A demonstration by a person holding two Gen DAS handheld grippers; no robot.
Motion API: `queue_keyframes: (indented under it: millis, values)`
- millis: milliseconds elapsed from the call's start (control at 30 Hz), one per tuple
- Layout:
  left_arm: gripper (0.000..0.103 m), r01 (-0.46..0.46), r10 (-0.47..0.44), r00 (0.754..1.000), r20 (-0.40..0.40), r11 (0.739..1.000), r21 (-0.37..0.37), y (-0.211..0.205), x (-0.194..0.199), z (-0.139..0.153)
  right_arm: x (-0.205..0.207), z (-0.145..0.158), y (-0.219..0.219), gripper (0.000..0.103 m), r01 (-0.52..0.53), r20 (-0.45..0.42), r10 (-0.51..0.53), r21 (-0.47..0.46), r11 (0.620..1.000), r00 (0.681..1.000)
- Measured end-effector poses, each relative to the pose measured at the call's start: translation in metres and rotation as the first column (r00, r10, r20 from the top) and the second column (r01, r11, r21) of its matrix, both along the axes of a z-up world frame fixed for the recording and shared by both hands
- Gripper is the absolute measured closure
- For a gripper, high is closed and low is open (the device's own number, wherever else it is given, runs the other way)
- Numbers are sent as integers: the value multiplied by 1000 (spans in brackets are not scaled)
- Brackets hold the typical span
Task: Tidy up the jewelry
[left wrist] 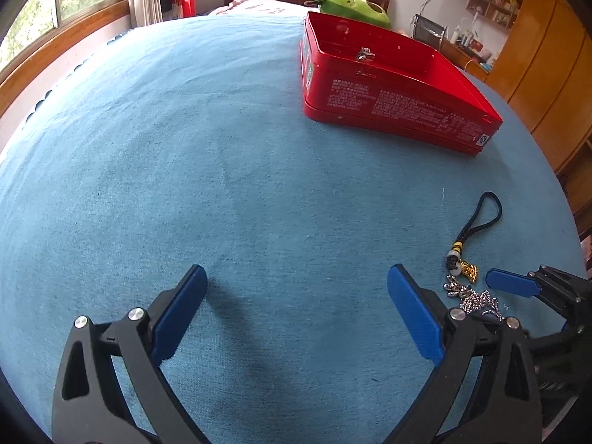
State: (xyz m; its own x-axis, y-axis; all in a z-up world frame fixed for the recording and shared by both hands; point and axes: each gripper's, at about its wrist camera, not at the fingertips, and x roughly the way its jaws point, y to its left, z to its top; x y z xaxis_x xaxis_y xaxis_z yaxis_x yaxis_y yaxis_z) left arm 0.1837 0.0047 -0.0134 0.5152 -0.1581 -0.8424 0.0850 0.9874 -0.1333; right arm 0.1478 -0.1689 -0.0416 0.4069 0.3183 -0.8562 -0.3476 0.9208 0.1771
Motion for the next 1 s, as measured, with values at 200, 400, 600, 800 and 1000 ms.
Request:
queue_keyframes:
  millis: [200, 400, 600, 800, 1000]
  values:
    - [6, -9, 9, 1000, -5, 1000, 1, 0, 0, 1, -14, -2, -6, 88, -9, 54, 12, -67, 998, 998]
    - [6, 42, -42, 999, -14, 999, -15, -16, 0, 8, -28, 0, -51, 93, 62, 36, -62, 12, 998, 997]
    - [6, 159, -160, 987, -22, 987, -9, -65, 9, 13, -38, 7, -110, 94, 201, 38, -205, 87, 976, 978]
    - [11, 256, -256, 965, -47, 967, -6, -111, 22, 5, -47, 13, -132, 94, 215, 46, -224, 144, 966, 974]
    - [56, 296, -294, 952, -87, 955, 13, -134, 25, -4, -44, 11, -132, 94, 201, 42, -212, 180, 963, 976]
